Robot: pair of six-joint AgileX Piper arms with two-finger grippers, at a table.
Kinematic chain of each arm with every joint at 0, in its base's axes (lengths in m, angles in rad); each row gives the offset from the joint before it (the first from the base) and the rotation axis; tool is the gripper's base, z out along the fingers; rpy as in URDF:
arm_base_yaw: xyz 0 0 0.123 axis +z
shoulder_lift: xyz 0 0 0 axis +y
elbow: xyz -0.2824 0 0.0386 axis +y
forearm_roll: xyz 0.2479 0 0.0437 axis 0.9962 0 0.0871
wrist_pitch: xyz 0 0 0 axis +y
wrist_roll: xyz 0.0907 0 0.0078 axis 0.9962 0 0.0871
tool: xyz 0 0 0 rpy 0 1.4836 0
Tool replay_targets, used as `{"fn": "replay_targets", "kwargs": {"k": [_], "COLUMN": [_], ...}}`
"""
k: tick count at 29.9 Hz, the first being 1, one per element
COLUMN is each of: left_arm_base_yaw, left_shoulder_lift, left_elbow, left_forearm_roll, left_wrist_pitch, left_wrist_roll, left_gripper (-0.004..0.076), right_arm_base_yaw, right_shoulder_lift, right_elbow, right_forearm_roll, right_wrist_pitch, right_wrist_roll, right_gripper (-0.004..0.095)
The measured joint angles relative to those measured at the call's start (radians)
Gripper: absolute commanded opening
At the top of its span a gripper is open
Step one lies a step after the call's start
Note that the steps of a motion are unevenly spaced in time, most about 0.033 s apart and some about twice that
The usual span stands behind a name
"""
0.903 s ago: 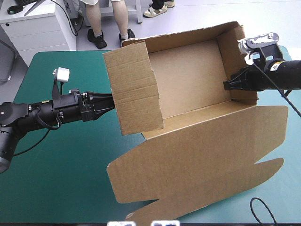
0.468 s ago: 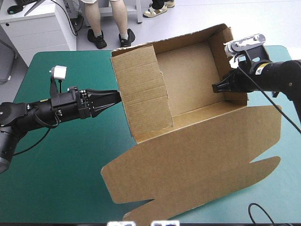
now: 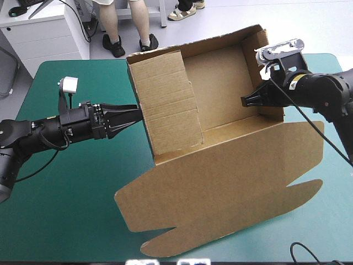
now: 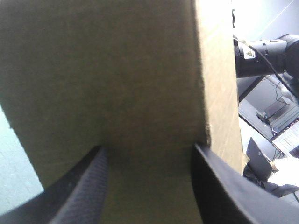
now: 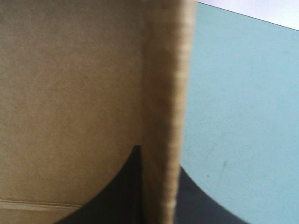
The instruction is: Fold the box
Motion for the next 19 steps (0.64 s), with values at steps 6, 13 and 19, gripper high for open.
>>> {"fn": "replay_targets", "kwargs": {"k": [6,13,19], "left_arm_base_yaw": [0.000,0.000,-0.033], "left_shoulder_lift": [0.000,0.000,0.000], "left_elbow": [-0.043,-0.084,-0.150], "left_forearm_roll": [0.023,0.092,0.216], "left_wrist_pitch": [0.000,-0.032,-0.111], "left_wrist_roll": [0.004,-0.044,-0.119], "left_gripper": [0.0395,0.0470,0.0471], "right_arm_base_yaw": [0.005,0.029,0.087], "right_shoulder_lift": [0.008,0.010,0.012], "right_elbow": [0.000,0.000,0.000], "right_forearm_roll": [-0.015,-0.028,-0.105], "right_wrist_pitch": [-0.007,-0.030,-0.057], "right_wrist_roll": [0.034,0.054,0.121], "right_gripper": [-0.0010,-0.0009,-0.0010]}}
